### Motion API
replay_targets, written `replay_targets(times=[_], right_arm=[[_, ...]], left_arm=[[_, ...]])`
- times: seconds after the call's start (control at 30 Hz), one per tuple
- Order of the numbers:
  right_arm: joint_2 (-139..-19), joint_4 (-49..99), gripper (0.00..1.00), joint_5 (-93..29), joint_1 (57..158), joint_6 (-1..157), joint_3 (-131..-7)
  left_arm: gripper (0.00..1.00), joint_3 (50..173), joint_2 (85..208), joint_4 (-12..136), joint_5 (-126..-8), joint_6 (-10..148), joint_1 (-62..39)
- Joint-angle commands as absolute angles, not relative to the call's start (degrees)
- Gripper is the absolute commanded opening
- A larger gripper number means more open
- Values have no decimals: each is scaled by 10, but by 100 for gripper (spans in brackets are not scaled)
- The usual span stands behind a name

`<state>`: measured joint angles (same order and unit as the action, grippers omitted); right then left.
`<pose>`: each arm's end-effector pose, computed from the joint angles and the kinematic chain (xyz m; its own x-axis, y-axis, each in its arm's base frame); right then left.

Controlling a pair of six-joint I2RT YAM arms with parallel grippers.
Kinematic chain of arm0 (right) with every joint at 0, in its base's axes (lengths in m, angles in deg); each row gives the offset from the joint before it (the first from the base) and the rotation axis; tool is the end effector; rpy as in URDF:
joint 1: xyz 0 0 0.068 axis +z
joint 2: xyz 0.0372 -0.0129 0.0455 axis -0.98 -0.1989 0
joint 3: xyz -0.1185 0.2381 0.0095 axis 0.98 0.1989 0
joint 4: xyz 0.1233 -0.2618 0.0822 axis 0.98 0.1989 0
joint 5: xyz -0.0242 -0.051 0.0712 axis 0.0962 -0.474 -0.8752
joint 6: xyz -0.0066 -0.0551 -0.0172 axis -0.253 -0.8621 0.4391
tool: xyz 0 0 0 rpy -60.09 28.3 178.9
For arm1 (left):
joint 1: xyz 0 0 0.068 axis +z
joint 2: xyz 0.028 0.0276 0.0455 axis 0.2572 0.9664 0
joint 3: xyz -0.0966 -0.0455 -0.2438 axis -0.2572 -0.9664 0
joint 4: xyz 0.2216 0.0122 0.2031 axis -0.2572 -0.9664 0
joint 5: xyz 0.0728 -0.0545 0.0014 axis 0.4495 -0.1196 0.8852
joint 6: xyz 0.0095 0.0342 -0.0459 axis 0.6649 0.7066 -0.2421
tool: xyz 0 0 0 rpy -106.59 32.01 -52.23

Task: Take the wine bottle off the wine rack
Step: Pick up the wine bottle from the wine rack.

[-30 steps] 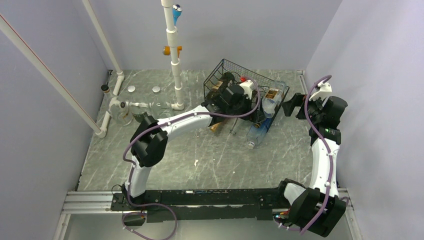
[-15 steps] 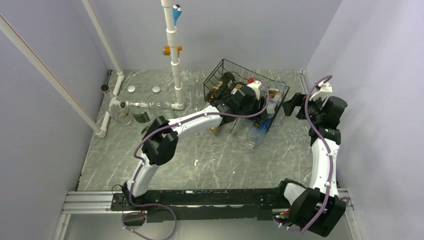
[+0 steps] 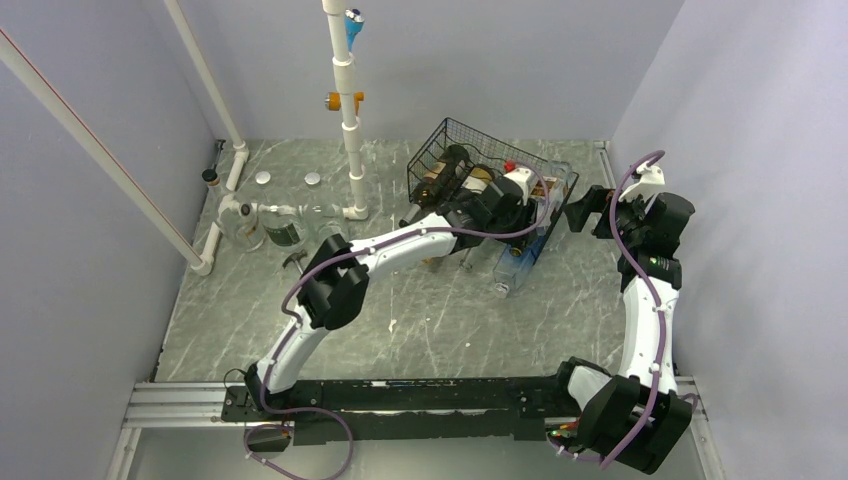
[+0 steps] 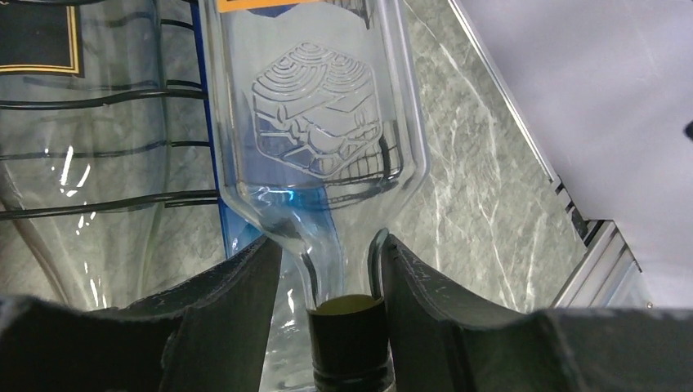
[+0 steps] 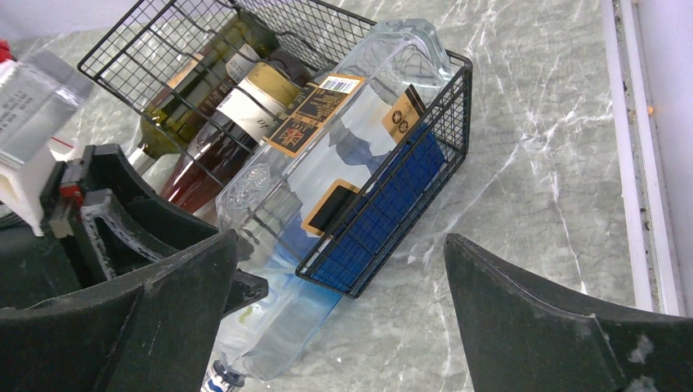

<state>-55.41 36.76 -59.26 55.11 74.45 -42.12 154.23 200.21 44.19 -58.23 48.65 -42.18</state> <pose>0.2621 -0.0878 0.3067 -0.3391 0.1977 -0.9197 -0.1378 0.9567 0.2565 0.3121 -0.4819 0.2466 -0.6740 0.0552 -0.7367 0.5625 0.6847 -0.4634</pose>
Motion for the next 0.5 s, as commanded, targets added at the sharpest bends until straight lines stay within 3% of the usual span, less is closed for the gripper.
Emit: replay_targets(times=[0.0,0.47], right_arm=[[-549,341,100,-586,550,754,-418],[-546,340,100,-586,550,752,-418]], left_arm=[[53,1583,2018,432,-568,485,-431],[53,1617,2052,419,-553,484,-432]])
